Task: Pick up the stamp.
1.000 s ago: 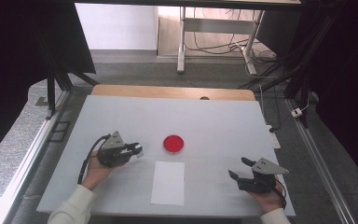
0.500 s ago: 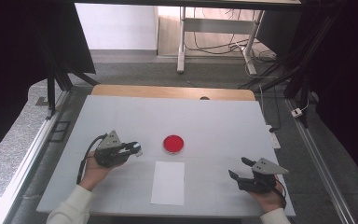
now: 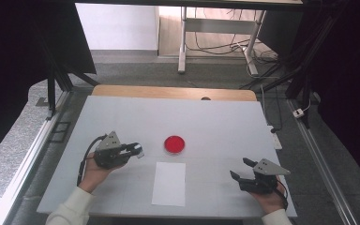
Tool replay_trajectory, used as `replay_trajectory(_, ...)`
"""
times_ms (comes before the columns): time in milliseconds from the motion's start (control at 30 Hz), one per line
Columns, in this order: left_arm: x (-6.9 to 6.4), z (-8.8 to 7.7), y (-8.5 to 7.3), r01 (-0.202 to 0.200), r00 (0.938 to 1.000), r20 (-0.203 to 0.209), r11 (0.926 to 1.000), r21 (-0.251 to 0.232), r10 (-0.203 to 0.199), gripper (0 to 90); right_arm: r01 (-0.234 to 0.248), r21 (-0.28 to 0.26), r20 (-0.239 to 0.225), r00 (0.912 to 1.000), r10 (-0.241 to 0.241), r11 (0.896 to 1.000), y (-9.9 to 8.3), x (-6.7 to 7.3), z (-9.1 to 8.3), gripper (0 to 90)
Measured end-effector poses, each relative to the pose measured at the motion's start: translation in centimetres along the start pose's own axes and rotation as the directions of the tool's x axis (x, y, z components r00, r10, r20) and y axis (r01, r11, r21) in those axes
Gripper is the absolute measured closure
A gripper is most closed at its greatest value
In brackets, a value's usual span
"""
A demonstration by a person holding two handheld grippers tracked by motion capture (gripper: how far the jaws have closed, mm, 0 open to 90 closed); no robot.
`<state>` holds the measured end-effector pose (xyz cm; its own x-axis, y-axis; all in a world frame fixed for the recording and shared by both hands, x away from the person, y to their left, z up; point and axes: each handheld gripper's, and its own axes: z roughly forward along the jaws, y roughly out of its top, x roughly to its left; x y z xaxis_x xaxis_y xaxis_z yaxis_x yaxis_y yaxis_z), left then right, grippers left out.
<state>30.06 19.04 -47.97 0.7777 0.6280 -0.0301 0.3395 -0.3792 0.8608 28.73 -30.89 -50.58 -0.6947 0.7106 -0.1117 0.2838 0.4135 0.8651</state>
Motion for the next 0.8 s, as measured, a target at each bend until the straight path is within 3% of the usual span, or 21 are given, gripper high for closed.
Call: replay_trajectory(800,-2.7,1.1,1.7,-0.033,0.9973,0.066,0.9993,-0.019,0.034,75.2,-0.005,-0.014,0.006,1.0000,0.005,1.000,0.0,0.0,0.0,27.1)
